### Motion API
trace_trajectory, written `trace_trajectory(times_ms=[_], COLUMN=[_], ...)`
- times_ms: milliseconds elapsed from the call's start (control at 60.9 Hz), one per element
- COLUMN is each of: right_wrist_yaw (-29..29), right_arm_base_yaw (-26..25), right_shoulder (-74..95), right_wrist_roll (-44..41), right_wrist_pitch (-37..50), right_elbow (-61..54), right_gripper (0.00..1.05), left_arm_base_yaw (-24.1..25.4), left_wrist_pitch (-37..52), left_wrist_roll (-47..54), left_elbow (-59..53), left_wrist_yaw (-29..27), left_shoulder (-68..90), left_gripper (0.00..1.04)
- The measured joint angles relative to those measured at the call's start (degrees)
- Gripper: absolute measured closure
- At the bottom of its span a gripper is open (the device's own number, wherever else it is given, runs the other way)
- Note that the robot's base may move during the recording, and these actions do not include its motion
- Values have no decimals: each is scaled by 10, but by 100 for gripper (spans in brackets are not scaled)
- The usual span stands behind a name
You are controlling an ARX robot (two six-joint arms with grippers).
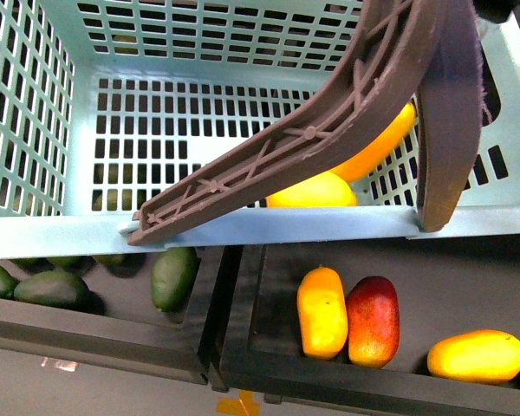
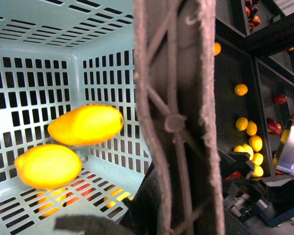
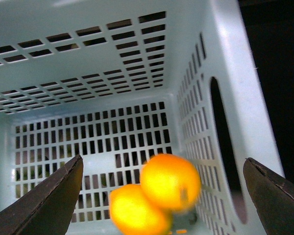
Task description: Pick lemon and mango into basket
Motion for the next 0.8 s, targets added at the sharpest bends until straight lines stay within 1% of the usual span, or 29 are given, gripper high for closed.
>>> trace_trajectory(times_ms=[131, 148, 180, 213, 230, 246, 279, 295, 345, 541, 607, 673, 706, 804], right_wrist_yaw=[38, 52, 56, 46, 24, 10, 0, -12, -17, -43, -82, -84, -85, -87], right_arm_base_yaw=[-28, -37, -45, -65, -85, -99, -113, -125, -148, -170, -199, -213, -216, -217], right_shoulder=[-73, -94, -109, -142, -170, -191, -211, -231, -270, -323, -342, -360, -369, -391], right_wrist_roll=[-7, -22, -41, -78, -110, -134, -146, -162, -183, -212, -216, -219, -222, -222], right_wrist_pitch=[-57, -54, -21, 52, 92, 105, 110, 113, 120, 128, 128, 128, 128, 121], right_elbow=[-4, -11, -26, -61, -88, -104, -118, -132, -162, -231, -251, -263, -269, -286], right_gripper=[9, 10, 13, 20, 25, 29, 32, 36, 44, 76, 88, 99, 103, 103], left_arm_base_yaw=[0, 0, 0, 0, 0, 0, 0, 0, 0, -1, -1, 0, 0, 0], left_wrist_pitch=[0, 0, 0, 0, 0, 0, 0, 0, 0, 0, 0, 0, 0, 0], left_wrist_roll=[1, 1, 1, 0, 0, 0, 0, -1, -1, -1, -2, -3, -2, -1], left_elbow=[0, 0, 0, 0, 0, 0, 0, 0, 0, 0, 0, 0, 0, 0], left_wrist_yaw=[-5, -5, -5, -4, -4, -2, -2, -2, -3, 1, 2, 0, -1, -3], left_shoulder=[0, 0, 0, 0, 0, 0, 0, 0, 0, 0, 0, 0, 0, 0], left_gripper=[100, 100, 100, 100, 100, 100, 100, 100, 100, 100, 100, 100, 100, 100])
